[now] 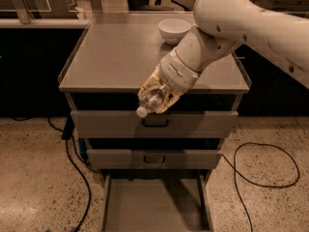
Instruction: Place water bottle into bottom drawer
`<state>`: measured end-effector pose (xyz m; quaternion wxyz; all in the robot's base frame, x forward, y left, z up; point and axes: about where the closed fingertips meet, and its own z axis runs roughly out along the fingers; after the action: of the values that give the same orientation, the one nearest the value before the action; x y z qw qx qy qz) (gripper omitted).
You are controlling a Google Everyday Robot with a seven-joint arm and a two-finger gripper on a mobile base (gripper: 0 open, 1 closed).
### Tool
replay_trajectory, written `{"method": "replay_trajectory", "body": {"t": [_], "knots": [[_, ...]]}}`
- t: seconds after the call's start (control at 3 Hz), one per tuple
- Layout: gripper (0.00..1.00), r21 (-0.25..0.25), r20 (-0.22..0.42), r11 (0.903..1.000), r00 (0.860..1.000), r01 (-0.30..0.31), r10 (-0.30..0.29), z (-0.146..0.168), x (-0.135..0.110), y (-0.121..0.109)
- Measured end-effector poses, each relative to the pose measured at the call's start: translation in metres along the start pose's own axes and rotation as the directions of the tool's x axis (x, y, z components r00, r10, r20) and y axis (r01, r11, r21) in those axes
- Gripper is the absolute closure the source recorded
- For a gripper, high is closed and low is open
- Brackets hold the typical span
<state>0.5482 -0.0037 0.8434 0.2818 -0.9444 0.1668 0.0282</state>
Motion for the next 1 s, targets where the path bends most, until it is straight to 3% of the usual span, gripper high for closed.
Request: {"method": "replay_trajectory", "body": {"t": [0.33,0.67,1.0], "knots": [[1.0,0.0,0.0,1.0,1.0,0.0,0.0,0.0,0.0,0.0],[1.0,0.006,0.014,0.999,0.999,0.045,-0.045,-0.003,-0.017,0.002],[1.0,0.045,0.038,0.9972,0.997,0.06,-0.062,-0.004,-0.048,0.022]]}}
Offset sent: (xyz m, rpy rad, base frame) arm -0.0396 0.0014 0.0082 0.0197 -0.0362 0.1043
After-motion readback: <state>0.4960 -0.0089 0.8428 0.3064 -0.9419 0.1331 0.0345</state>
